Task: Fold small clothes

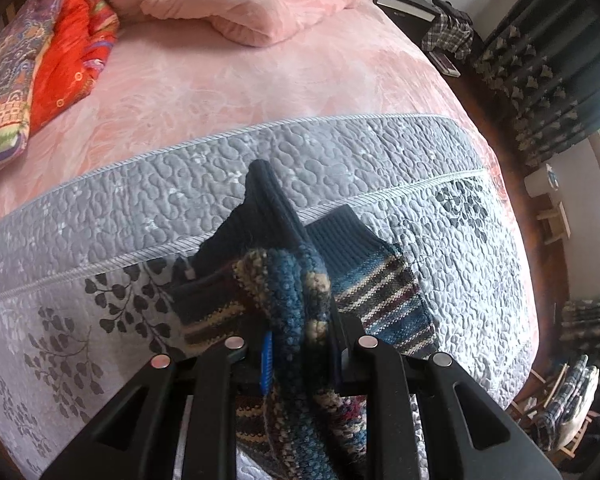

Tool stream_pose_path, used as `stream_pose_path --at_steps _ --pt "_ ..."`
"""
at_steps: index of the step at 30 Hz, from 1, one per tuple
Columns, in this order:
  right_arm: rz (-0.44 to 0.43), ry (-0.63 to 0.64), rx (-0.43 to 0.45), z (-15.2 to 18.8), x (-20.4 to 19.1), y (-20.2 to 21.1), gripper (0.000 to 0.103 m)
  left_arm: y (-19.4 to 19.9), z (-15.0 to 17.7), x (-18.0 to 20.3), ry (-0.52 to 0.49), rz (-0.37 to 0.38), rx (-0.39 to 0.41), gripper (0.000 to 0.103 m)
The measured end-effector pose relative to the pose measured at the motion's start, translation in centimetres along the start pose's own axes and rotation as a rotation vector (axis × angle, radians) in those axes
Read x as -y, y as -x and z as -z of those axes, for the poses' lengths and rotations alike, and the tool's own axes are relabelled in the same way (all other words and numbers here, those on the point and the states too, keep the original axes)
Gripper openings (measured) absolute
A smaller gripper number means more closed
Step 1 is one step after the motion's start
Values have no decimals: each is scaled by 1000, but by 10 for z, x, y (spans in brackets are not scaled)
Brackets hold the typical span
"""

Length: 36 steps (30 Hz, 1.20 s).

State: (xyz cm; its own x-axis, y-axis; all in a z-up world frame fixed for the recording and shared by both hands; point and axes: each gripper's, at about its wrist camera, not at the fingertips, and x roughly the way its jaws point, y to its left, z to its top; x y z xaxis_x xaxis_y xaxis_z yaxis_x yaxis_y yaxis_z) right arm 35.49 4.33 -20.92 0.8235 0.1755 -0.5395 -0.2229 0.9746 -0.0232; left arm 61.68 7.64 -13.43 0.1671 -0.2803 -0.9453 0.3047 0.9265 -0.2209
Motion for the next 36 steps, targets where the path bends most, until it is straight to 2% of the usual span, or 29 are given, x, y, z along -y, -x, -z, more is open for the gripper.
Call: stream_pose_path --at_steps 17,36 --pt "8 -129 -48 32 56 -10 15 -62 -7 63 -61 -49 -62 21" --pt "30 -234 -114 62 117 -22 15 -115 -15 109 -71 -67 -69 21"
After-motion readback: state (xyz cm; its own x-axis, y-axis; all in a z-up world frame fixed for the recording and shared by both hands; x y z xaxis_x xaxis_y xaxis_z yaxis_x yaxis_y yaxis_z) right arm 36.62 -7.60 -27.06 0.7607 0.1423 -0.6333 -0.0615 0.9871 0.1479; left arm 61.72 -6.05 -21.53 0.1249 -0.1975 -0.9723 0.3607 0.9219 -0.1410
